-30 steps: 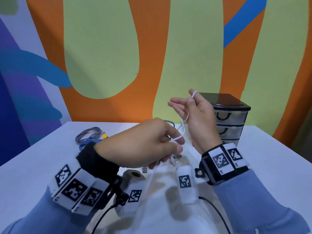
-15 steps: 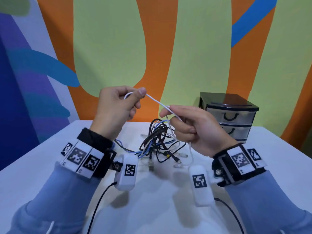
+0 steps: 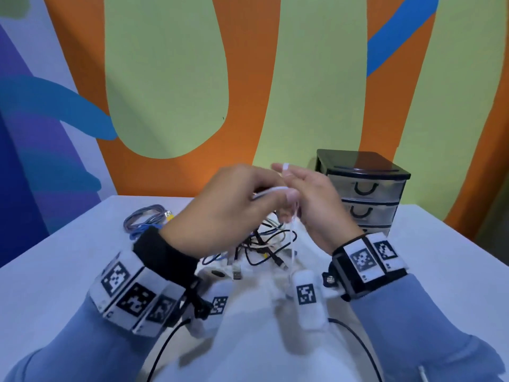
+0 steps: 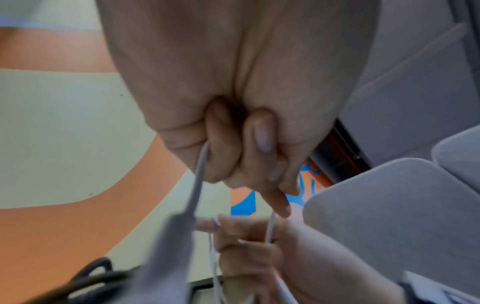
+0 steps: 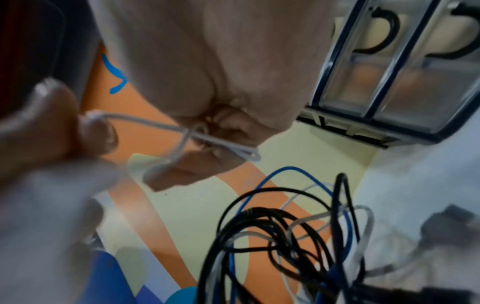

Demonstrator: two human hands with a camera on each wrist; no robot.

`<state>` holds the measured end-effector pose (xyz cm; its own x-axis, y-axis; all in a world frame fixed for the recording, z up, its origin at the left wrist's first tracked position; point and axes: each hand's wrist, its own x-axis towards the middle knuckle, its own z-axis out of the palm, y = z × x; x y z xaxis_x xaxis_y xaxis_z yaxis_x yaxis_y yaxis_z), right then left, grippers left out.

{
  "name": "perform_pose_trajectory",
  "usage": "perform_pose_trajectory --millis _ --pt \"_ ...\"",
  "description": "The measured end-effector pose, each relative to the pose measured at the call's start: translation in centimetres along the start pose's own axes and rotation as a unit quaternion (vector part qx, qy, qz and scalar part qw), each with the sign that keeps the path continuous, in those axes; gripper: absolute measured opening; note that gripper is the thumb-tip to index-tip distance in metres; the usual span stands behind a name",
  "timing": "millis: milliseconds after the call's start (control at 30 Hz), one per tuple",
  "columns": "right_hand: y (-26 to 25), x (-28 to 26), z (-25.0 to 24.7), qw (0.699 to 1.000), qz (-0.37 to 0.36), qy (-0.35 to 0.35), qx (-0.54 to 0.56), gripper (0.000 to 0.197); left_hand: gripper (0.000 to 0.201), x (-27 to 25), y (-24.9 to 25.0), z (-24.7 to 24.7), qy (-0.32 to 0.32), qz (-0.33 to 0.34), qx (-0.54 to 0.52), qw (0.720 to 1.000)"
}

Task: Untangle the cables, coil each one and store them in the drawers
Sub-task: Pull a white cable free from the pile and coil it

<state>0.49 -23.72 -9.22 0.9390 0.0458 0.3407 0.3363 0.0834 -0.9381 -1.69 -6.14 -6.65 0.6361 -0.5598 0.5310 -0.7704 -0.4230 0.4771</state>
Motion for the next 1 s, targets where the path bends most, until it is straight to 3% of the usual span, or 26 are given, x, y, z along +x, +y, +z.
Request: perform_pose_trajectory --millis 133,200,367,567,733,900,1000 --pt "-0.5 -0.7 0.6 0.986 0.043 -0.155 0.048 0.029 0.020 -0.1 -1.8 -2.2 0.133 -0.044 -0.081 0.987" --pt "-0.8 -0.9 0.5 0.975 0.074 -0.185 0.095 0.028 0.020 -0.4 -2.3 -2.9 0.143 -0.059 -0.106 0.982" --pt "-1.3 -1.3 0.3 0.956 0.112 -0.242 0.120 0.025 0.009 -0.5 -3.8 -3.6 0.167 -0.027 -0.146 0.975" --pt "-1.6 -1.5 0.3 0.928 0.147 -0.263 0.219 0.035 0.010 0.0 -4.3 -2.2 0.192 0.055 -0.025 0.980" --pt "-1.6 -1.4 0.5 0.912 0.139 -0.249 0.294 0.035 0.015 0.3 -4.1 -1.6 0.237 0.100 0.092 0.962" --pt "-1.4 -1.4 1.0 0.913 0.120 -0.247 0.301 0.034 0.015 0.2 -4.5 -0.7 0.226 0.100 0.072 0.966" --pt "-1.2 -1.3 1.4 0.925 0.096 -0.217 0.298 0.033 0.022 0.2 -3.0 0.3 0.198 -0.002 -0.123 0.972"
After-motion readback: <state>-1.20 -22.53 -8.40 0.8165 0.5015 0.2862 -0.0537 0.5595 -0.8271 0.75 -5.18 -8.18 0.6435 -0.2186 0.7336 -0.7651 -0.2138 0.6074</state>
